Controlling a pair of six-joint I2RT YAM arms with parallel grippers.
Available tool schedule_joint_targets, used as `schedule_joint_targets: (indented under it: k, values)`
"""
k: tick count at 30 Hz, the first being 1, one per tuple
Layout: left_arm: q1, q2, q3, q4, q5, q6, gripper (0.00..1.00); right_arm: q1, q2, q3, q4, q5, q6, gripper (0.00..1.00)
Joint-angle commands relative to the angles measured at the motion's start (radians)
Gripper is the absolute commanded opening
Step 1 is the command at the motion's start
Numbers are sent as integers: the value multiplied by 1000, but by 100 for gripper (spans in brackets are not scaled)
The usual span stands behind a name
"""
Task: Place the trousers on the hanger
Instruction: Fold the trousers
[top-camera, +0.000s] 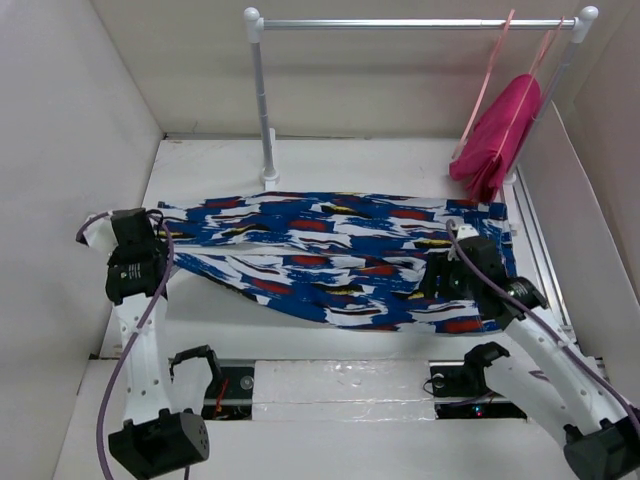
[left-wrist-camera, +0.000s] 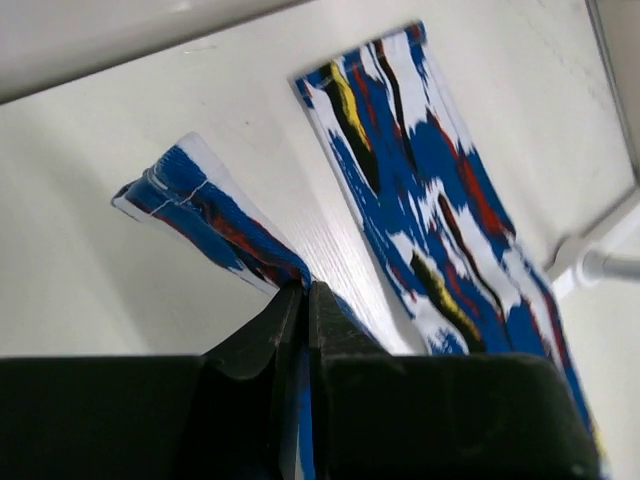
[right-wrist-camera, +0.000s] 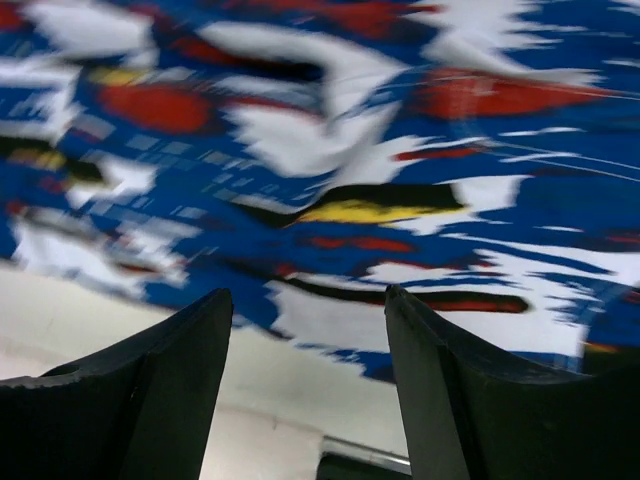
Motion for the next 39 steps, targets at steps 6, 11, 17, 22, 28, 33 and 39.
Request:
schedule_joint_targets:
  k: [6,11,17,22,28,33,39]
  values:
    - [-180,-35,99,-50,80,189,0,-424,119,-9,-19,34,67,64]
    - [-289,-42,102,-42,121,218,0,-683,200,-24,-32,83,134,61]
    - [-369,-62,135,-30,106,256,0,-952,226,-38,-64,196,280,62]
    - [-426,-87,165,-42,34,244,0,-952,285,-20,-113,209,347,68]
    - [-479,-79,236,-76,-31,236,0,-929,395,-13,-141,183,465,67]
    - [-480,-78,198,-53,-21,235,0,-869,435,-47,-99,195,571,63]
    - [-480,-75,141,-16,-100,241,0,-820,443,-23,-116,249,587,16]
